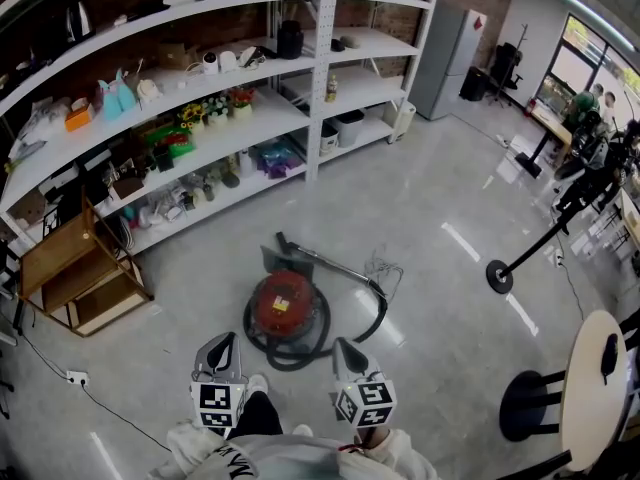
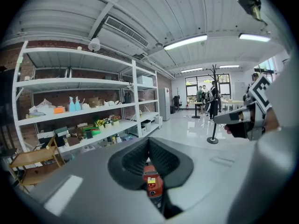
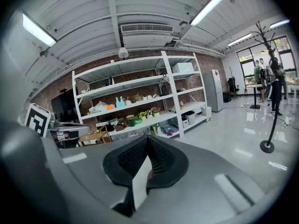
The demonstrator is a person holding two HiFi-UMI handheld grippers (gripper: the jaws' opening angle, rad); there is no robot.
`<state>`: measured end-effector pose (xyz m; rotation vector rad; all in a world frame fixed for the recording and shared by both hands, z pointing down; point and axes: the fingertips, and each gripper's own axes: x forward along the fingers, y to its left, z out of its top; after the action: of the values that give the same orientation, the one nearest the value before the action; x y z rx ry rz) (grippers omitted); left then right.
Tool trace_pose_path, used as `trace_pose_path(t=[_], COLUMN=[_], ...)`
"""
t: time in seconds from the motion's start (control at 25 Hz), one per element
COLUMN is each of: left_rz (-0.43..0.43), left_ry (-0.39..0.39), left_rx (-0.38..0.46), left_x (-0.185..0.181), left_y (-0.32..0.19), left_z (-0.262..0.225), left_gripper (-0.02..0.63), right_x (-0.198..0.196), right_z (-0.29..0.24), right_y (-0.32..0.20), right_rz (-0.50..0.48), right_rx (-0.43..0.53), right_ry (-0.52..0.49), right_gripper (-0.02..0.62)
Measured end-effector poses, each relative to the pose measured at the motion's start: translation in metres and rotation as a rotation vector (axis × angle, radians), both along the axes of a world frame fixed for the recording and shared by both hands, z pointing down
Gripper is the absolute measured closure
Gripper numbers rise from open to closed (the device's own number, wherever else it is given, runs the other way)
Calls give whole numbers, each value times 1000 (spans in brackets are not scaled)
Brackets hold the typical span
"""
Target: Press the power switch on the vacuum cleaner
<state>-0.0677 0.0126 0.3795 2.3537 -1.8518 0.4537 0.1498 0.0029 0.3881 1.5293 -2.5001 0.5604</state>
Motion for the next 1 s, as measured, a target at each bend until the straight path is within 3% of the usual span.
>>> trace_pose_path(t=[1.0], left_rz=[96], left_ry=[11], left_rx=[-44], left_x=[-26], left_y=[-86], left_z=[7], left_gripper=[606], right_x=[-27], right_z=[2], right_y=[-66], right_rz=[91], right_rx=[-44], right_ry=[17], right_gripper=[595])
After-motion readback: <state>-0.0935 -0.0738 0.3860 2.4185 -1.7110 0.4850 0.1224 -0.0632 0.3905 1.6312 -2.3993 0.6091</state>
